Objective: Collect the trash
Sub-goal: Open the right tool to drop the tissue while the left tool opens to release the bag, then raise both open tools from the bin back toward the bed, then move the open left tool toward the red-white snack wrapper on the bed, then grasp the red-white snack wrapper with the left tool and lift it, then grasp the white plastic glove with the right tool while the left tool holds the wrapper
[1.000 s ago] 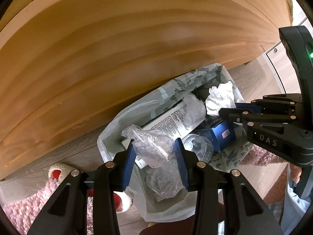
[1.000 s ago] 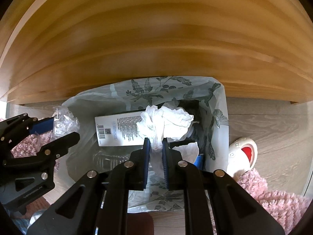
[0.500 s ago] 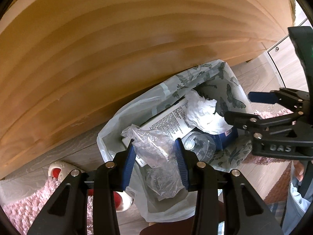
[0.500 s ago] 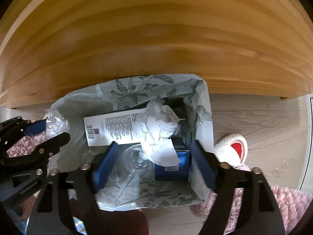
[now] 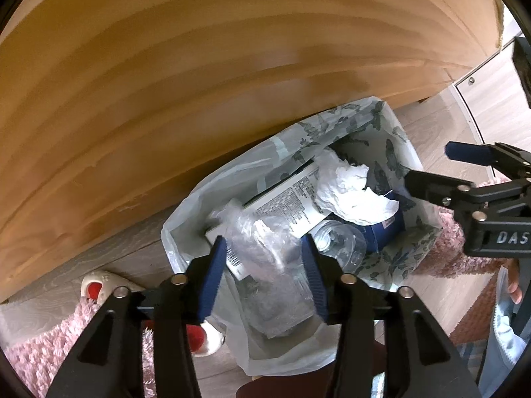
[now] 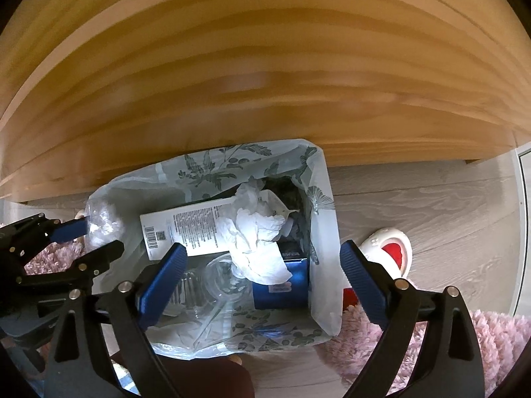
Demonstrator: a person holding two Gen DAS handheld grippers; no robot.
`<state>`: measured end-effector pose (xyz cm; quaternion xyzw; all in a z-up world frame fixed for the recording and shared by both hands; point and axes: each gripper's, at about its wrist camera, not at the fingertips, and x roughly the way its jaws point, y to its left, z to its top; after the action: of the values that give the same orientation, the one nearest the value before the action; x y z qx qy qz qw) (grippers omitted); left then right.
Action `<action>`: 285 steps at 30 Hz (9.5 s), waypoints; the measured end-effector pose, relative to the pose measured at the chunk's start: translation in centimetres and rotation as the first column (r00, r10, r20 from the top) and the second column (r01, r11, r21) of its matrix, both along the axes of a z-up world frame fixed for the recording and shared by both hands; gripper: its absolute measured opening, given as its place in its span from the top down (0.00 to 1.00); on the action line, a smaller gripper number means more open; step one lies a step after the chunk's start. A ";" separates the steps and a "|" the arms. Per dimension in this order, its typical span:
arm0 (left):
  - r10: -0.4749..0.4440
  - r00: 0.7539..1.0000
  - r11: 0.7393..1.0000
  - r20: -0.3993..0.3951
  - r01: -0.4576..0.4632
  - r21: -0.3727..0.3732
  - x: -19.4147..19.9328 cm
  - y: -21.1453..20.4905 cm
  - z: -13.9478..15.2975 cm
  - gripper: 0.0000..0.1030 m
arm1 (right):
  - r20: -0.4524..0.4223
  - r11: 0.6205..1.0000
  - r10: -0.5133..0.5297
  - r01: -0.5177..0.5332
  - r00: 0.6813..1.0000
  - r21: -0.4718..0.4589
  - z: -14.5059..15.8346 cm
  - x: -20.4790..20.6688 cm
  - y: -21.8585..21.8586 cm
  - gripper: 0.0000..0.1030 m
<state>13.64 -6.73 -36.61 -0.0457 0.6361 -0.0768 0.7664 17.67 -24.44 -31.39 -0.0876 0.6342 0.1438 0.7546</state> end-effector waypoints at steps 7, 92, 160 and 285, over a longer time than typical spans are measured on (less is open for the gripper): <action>0.057 0.998 0.998 0.007 -0.057 -0.011 0.2 0.7 0.0 0.19 | 0.008 1.000 -0.016 0.016 1.000 0.006 0.1 0.0 -0.3 0.13; 0.146 0.625 0.982 0.767 -0.188 -0.033 -4.5 6.5 26.6 0.07 | 0.606 0.937 -0.103 -0.129 0.788 0.326 21.2 -3.1 -1.5 0.08; 0.307 0.487 0.942 0.818 -0.276 -0.189 9.8 13.9 28.5 0.07 | 0.847 0.963 -0.140 -0.128 0.513 0.236 25.6 9.5 4.7 0.08; 0.357 0.599 0.928 0.717 -0.316 -0.198 13.3 16.7 29.9 0.83 | 0.695 0.939 -0.115 -0.151 0.710 0.310 28.5 16.7 5.8 0.94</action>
<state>26.90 10.01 -6.67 -0.1488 0.2465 0.0412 0.9568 34.33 -18.61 -2.89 -0.0088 0.2626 0.2157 0.9404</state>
